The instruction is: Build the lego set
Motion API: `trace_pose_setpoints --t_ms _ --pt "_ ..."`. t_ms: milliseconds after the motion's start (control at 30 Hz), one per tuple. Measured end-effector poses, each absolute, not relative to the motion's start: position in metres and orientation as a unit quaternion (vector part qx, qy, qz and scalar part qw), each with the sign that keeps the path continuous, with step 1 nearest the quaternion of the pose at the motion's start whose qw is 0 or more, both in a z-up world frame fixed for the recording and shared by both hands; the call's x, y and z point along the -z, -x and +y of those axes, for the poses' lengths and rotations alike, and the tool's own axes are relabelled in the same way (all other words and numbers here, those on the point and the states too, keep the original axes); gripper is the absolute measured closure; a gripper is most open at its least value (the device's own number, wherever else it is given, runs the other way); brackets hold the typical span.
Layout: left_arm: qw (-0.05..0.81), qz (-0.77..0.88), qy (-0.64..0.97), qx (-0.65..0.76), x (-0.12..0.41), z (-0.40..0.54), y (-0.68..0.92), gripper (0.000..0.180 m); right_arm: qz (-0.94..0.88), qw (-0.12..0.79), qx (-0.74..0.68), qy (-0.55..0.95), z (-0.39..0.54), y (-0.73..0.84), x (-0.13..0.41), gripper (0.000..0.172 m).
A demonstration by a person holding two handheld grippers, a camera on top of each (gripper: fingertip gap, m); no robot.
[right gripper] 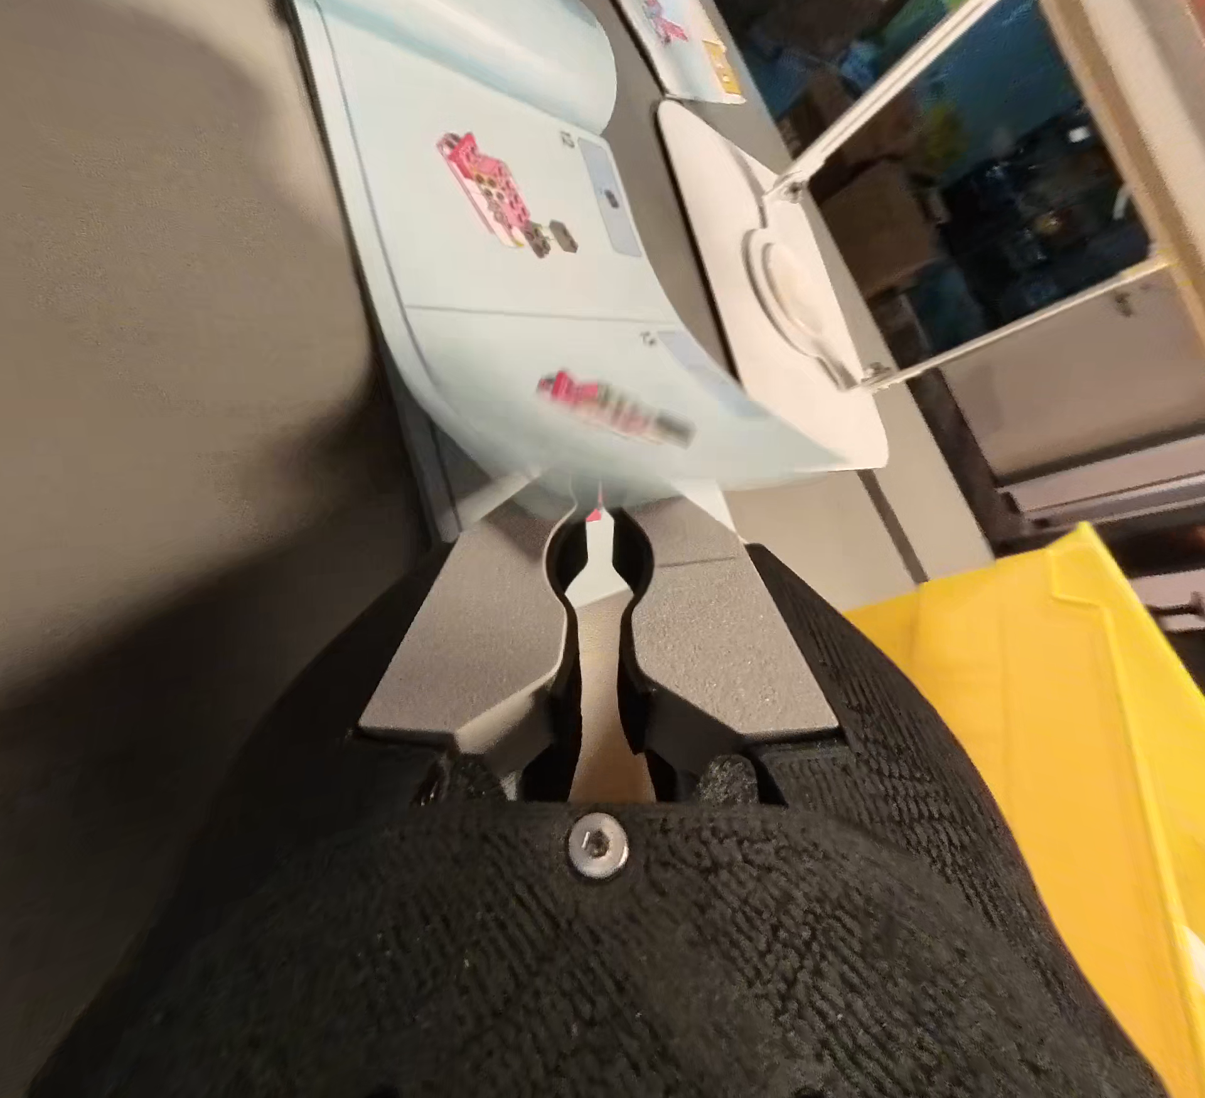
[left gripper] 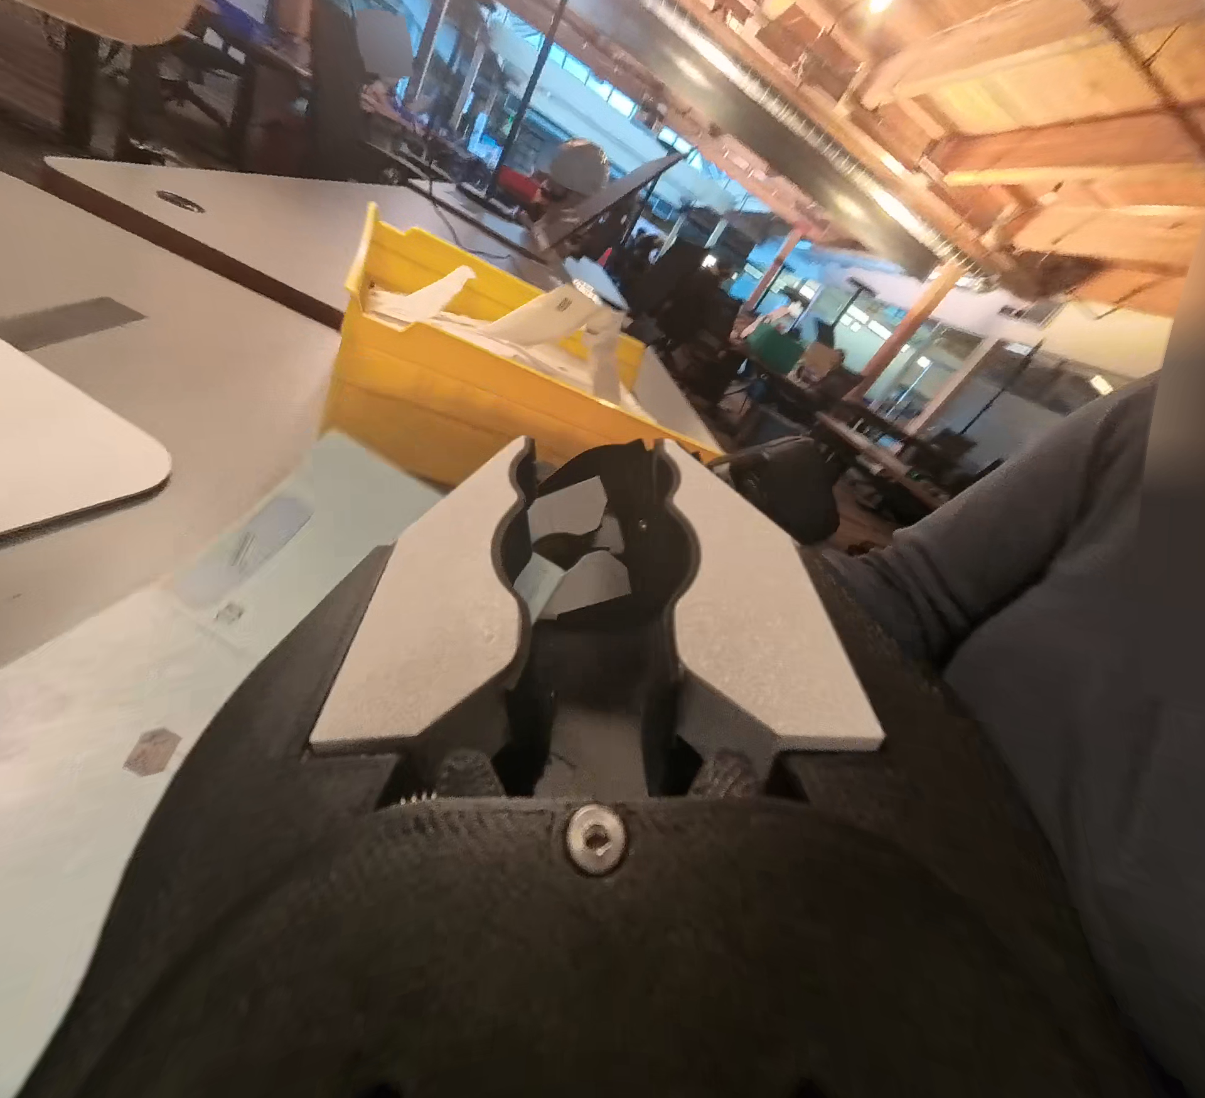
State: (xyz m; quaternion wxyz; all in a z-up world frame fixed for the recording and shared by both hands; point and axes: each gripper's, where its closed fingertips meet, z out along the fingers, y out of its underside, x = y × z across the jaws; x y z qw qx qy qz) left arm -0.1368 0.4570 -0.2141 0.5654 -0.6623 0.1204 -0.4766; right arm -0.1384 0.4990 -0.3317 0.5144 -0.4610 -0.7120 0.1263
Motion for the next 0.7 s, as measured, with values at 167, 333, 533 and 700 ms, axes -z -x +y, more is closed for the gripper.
trace_pose_setpoints --t_ms 167,333,533,700 --pt "0.585 0.095 0.673 0.442 0.222 0.464 0.151 0.152 -0.686 0.491 -0.209 0.494 0.499 0.134 0.321 0.172" --pt "0.563 0.148 0.732 0.353 0.244 0.466 0.144 0.153 -0.676 0.447 -0.264 0.523 0.497 0.128 0.321 0.172" --pt "0.473 0.259 0.789 0.293 0.291 0.459 0.107 0.155 -0.705 0.407 -0.221 0.537 0.497 0.123 0.342 0.172" --pt "0.466 0.313 0.795 0.23 0.306 0.462 0.089 0.163 -0.703 0.394 -0.232 0.544 0.497 0.121 0.342 0.172"
